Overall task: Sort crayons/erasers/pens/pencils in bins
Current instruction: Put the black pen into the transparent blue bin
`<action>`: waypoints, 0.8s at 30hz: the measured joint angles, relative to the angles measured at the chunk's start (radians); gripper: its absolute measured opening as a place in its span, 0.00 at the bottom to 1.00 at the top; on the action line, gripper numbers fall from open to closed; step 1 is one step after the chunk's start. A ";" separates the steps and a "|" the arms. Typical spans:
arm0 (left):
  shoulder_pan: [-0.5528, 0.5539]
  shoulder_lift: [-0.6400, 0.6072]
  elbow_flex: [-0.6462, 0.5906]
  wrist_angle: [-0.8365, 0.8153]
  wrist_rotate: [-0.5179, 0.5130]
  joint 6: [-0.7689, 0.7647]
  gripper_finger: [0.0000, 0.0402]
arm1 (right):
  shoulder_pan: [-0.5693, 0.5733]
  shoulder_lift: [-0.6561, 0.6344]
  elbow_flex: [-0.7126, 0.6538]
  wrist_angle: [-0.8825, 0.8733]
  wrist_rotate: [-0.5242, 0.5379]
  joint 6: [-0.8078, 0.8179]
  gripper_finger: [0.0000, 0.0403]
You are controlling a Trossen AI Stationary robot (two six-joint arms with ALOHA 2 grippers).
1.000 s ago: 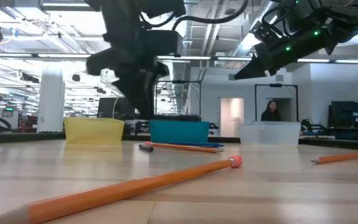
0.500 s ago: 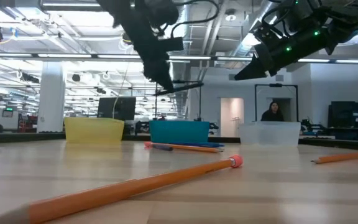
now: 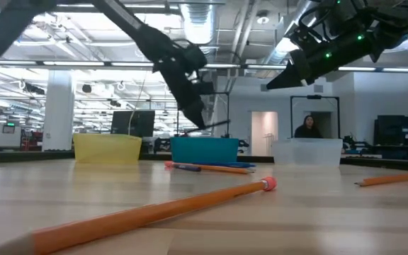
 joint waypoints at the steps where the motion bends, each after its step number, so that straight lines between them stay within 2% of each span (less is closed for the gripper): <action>1: 0.003 0.025 0.035 -0.051 0.016 0.012 0.03 | -0.002 0.000 0.000 0.000 0.000 -0.006 0.02; 7: 0.009 0.164 0.212 -0.247 0.031 0.101 0.03 | -0.022 0.000 0.000 0.012 -0.005 -0.035 0.02; 11: 0.017 0.234 0.286 -0.331 0.022 0.152 0.03 | -0.032 0.000 0.000 0.014 -0.007 -0.054 0.02; 19: 0.023 0.254 0.310 -0.344 0.032 0.194 0.04 | -0.051 0.000 0.000 0.022 -0.008 -0.073 0.02; 24: 0.027 0.255 0.317 -0.355 0.004 0.172 0.11 | -0.053 0.000 0.000 0.023 -0.008 -0.073 0.02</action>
